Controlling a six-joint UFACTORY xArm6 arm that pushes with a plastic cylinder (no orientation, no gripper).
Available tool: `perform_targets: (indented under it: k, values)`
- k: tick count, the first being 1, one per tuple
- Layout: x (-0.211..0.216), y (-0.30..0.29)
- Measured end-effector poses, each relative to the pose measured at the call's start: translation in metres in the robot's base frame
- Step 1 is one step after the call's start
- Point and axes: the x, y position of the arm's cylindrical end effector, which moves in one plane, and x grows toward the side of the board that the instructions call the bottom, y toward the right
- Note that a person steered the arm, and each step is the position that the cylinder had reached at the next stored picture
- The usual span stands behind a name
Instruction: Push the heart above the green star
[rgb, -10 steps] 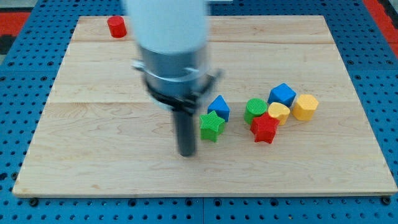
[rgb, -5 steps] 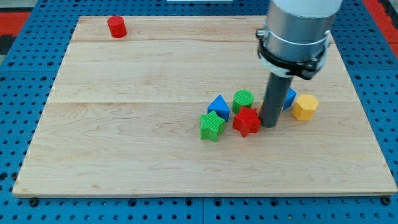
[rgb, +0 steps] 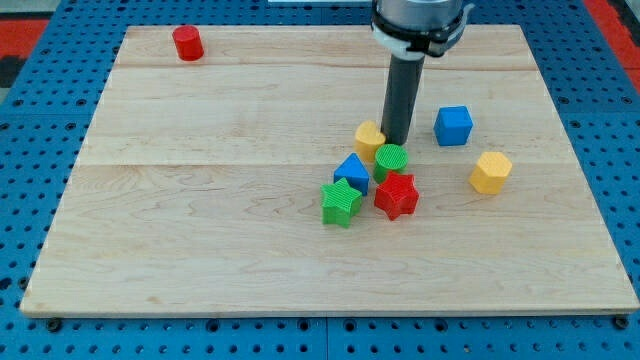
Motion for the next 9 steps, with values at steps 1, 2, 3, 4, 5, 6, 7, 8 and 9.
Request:
perform_targets:
  k: [1,2,3,4,5,6,7,8,9]
  values:
    - [0.010,-0.003]
    - [0.026,-0.052]
    - [0.006,-0.106]
    - [-0.041,-0.107]
    - [-0.039,-0.085]
    - [-0.027,-0.053]
    - [-0.091,-0.032]
    - [-0.110,-0.089]
    - [-0.107,-0.003]
